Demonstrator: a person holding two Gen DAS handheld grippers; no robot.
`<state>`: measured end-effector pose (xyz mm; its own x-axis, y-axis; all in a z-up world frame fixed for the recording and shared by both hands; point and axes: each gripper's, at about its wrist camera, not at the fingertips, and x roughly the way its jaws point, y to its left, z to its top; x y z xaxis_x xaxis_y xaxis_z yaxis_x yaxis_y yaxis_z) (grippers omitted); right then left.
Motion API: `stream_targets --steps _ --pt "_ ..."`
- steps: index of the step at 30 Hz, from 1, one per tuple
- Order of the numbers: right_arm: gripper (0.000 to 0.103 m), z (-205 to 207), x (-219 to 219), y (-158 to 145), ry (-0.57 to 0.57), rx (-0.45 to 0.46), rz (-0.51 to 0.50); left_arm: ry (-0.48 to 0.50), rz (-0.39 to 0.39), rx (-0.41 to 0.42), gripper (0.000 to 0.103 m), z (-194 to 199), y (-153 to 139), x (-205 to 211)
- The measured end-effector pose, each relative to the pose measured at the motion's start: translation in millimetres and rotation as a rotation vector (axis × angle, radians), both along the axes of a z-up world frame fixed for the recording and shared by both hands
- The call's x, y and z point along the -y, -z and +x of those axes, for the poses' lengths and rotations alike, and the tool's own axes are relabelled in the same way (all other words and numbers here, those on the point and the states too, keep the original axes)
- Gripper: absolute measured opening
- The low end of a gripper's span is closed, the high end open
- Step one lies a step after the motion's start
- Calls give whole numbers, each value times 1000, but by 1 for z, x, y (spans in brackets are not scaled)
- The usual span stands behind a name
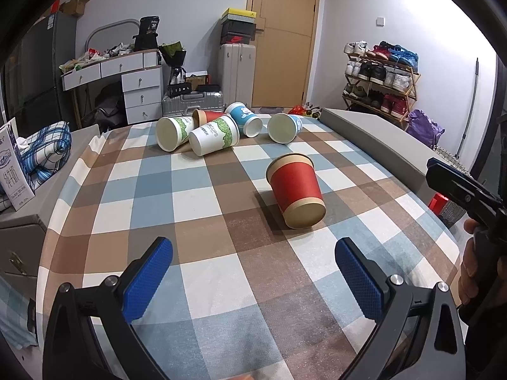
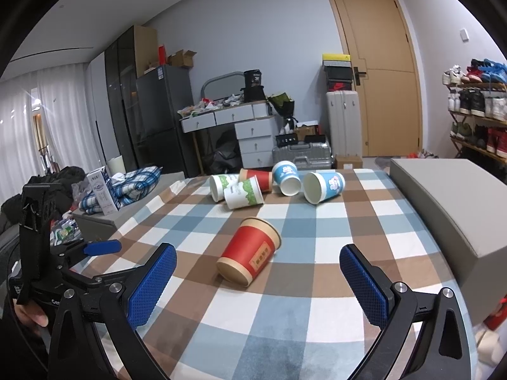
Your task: Flip cup upright
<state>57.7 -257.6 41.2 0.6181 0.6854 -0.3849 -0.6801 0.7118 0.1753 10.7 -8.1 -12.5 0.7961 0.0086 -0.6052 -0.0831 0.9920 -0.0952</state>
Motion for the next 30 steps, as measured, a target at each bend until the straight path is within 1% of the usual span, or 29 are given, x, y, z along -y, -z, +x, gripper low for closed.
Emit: stream_targets --steps 6,9,13,19,27,30 --pt "103 2 1 3 1 -4 -6 -9 -10 -8 100 1 0 -2" --pt "103 6 3 5 13 -6 -10 -7 -7 -6 100 1 -1 -1" --pt "103 12 7 8 39 -12 -18 -5 -5 -23 100 9 0 3" --pt "103 22 15 13 80 -43 -13 13 -27 -68 100 33 9 10" --pt "103 38 28 20 132 -111 3 27 -59 -131 100 67 23 20" --pt "103 42 31 23 136 -126 9 37 -93 -156 100 79 29 23"
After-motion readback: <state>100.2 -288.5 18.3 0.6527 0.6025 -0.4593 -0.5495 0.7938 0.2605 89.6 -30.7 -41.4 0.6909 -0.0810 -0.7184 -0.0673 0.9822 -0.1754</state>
